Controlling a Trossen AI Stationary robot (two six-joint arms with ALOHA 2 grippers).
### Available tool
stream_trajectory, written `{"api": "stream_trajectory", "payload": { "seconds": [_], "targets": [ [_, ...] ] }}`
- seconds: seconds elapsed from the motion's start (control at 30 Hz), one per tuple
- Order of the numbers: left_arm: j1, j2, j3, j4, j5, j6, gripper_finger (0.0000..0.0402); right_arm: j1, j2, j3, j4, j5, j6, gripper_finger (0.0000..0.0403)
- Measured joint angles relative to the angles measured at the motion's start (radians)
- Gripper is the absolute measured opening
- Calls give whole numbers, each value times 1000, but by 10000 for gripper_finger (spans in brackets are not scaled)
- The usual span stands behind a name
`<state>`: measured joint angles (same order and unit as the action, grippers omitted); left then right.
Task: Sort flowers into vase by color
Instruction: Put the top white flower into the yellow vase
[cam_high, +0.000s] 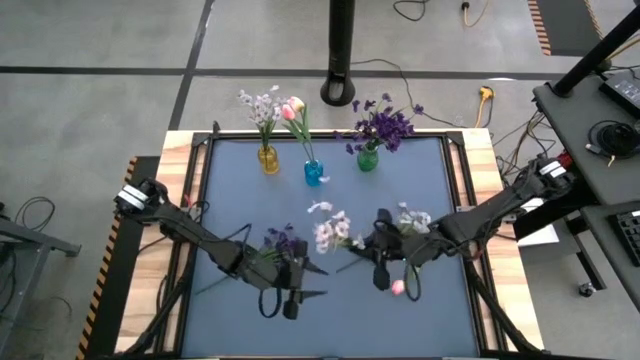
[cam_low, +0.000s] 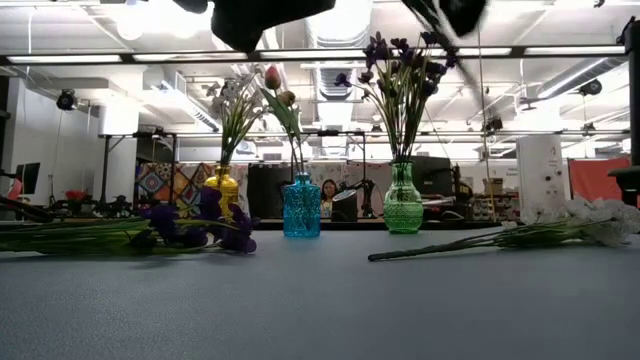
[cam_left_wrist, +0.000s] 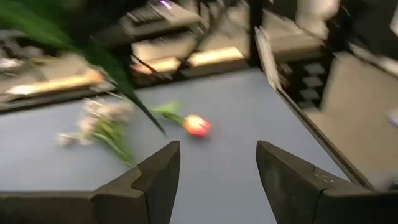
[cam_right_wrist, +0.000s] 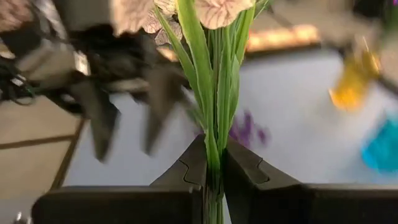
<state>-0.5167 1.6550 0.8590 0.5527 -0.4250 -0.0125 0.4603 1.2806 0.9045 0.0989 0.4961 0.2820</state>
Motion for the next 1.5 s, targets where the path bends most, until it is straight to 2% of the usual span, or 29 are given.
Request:
{"api": "stream_trajectory", "payload": {
  "seconds": [0.1,0.23,0.3,0.47,0.6,0.7,0.77,0.87,0.97,1.17,1.23,1.37,1.5],
  "targets": [
    [0,0,-15,70,-90,-11,194,-3,61,-4,205,-3,-152,27],
    [5,0,-15,84,-110,-34,198,-15,137,9,397,-6,-274,27],
    [6,0,-15,90,-134,-54,209,-25,164,22,407,-5,-300,27],
    [7,0,-15,87,-268,-95,251,-47,209,60,416,-6,-310,28],
    [18,0,-15,112,-272,-72,273,-55,238,85,417,-10,-331,28],
    [34,0,-10,118,-273,-57,271,-56,255,103,417,-13,-350,28],
    [42,0,-11,136,-276,-42,258,-56,260,108,413,-19,-358,28],
    [41,0,-11,149,-276,-16,219,-58,267,118,416,-29,-360,28],
    [40,0,-11,163,-277,-7,157,-60,267,123,416,-29,-365,28],
    [39,0,-11,160,-344,-7,24,-76,261,123,415,-28,-354,40],
    [40,0,-11,161,-346,-1,11,-84,252,123,397,-32,-349,55],
    [49,-2,-11,155,-380,28,27,-104,239,123,380,-36,-352,100],
    [65,-10,-11,152,-402,58,18,-117,224,123,377,-34,-372,147]
  ]
}}
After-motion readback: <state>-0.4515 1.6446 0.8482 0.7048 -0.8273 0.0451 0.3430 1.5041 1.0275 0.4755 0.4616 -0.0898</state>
